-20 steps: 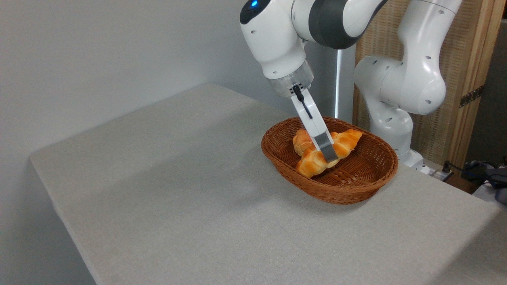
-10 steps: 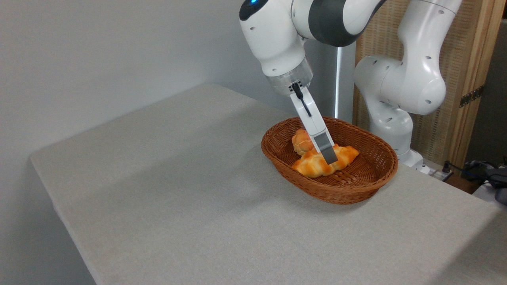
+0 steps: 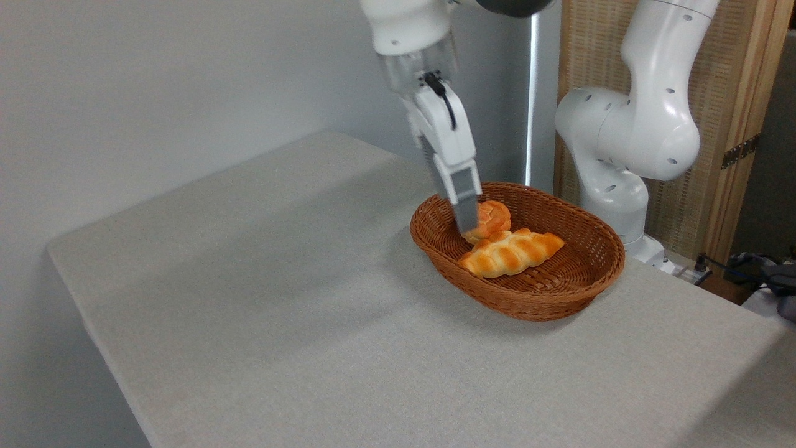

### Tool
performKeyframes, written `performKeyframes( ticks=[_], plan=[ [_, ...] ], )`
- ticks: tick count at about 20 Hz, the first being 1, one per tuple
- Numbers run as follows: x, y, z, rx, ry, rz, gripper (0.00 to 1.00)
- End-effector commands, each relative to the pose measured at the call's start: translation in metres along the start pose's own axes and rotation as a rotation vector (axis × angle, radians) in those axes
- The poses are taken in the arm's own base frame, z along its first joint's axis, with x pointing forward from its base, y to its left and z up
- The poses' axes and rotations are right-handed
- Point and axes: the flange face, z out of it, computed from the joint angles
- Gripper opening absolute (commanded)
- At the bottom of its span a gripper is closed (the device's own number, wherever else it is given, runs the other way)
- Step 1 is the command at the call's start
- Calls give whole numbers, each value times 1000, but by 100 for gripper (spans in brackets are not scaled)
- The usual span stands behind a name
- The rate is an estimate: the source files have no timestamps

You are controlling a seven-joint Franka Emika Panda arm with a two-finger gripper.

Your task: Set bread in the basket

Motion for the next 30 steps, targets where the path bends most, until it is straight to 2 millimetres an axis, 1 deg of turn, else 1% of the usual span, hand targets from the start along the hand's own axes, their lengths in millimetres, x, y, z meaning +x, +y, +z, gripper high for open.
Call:
performKeyframes(
  ticks=[1,4,5,6,7,8,9,10,11,15,18,20,23,26,29,30],
  plan=[
    [41,-61,-44,5,82,-184,100],
    [63,-97,-75,25,150,-305,100],
    [69,-107,-82,43,161,-327,100],
    [74,-116,-83,48,164,-342,100],
    [79,-124,-89,61,168,-353,100],
    [80,-131,-91,66,174,-378,100],
    [74,-137,-94,71,185,-432,100],
    [74,-138,-98,89,203,-469,100],
    [78,-136,-102,110,213,-480,100],
    [87,-129,-95,101,203,-486,100],
    [88,-124,-86,128,193,-479,100],
    [89,-125,-85,134,193,-479,100],
    [88,-126,-88,145,196,-482,100],
    [81,-129,-92,192,158,-516,100],
    [78,-128,-100,199,171,-532,100],
    [79,-128,-100,198,170,-531,100]
  ],
)
